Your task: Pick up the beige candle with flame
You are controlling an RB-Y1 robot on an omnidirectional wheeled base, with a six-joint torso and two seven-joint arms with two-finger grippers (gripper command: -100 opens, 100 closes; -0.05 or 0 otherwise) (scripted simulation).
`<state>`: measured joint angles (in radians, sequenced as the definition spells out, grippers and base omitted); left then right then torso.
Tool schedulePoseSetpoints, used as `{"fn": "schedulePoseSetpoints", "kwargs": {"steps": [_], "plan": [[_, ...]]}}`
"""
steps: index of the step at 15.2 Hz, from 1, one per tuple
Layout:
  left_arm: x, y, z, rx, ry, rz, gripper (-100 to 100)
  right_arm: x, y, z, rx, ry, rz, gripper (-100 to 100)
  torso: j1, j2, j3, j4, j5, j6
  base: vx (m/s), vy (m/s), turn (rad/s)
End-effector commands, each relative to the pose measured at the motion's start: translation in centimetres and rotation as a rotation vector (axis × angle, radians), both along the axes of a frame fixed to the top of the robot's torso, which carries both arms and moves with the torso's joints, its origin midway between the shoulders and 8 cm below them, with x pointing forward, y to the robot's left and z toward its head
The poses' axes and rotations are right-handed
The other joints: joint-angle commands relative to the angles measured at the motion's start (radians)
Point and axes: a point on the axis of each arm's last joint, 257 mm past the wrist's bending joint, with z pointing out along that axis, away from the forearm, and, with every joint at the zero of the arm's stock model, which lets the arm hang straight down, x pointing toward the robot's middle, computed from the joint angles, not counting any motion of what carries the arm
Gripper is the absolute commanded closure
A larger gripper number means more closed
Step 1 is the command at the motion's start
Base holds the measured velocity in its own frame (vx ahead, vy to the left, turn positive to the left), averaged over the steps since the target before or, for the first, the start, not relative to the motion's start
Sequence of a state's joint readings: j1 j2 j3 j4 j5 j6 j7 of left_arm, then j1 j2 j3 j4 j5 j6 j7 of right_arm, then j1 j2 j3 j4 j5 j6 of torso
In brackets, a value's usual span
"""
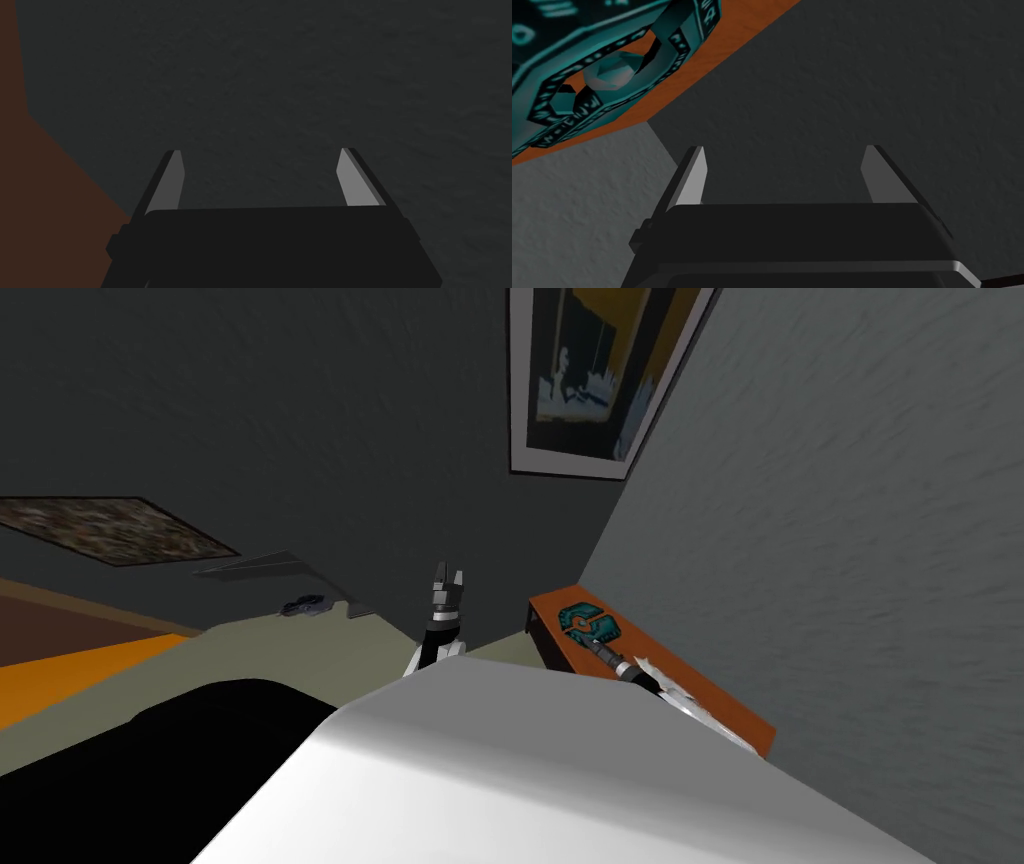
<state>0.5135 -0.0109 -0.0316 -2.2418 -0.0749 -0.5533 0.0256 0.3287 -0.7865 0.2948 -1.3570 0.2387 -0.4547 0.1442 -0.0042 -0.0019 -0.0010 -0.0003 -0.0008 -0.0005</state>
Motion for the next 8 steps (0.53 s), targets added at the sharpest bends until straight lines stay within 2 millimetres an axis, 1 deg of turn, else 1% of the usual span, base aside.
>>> {"fn": "schedulePoseSetpoints", "kwargs": {"steps": [1,2,3,4,5,6,7,8], "plan": [[0.0,0.0,0.0,0.0,0.0,0.0,0,-0.7,-1.5,-1.2,-0.032,0.028,-0.006,-100,0.0,0.0,0.0,0.0,0.0,0.0,-0.011,-0.025,0.091],[0.0,0.0,0.0,0.0,0.0,0.0,0,-0.7,-1.5,-1.2,-0.032,0.028,-0.006,-100,0.001,0.001,0.0,0.0,0.0,0.001,0.0,0.0,0.0],[0.0,0.0,0.0,0.0,0.0,0.0,0,-1.5,-3.0,-2.3,-0.091,0.062,0.009,-100,0.003,0.0,0.0,0.0,0.0,0.001,0.005,-0.011,0.19],[0.0,0.0,0.0,0.0,0.0,0.0,0,-1.8,-3.5,-2.7,-0.097,0.072,0.001,-100,0.003,0.0,0.0,0.0,0.001,0.0,0.01,-0.038,0.226],[0.0,0.0,0.0,0.0,0.0,0.0,0,-2.6,-5.0,-3.6,-0.153,0.104,0.016,-100,0.002,-0.001,0.0,0.0,0.0,0.0,0.004,-0.049,0.3],[0.0,0.0,0.0,0.0,0.0,0.0,0,-2.9,-5.5,-3.9,-0.159,0.114,0.008,-100,0.001,0.0,0.0,0.0,0.0,0.0,-0.004,-0.06,0.241],[0.0,0.0,0.0,0.0,0.0,0.0,0,-3.0,-5.7,-4.0,-0.161,0.116,0.006,-100,0.0,0.0,0.0,0.0,0.0,0.0,-0.017,-0.034,0.09],[0.0,0.0,0.0,0.0,0.0,0.0,0,-4.1,-7.5,-5.0,-0.218,0.154,0.016,-100,0.001,0.0,0.0,0.0,0.0,0.001,-0.023,-0.028,0.183]]}}
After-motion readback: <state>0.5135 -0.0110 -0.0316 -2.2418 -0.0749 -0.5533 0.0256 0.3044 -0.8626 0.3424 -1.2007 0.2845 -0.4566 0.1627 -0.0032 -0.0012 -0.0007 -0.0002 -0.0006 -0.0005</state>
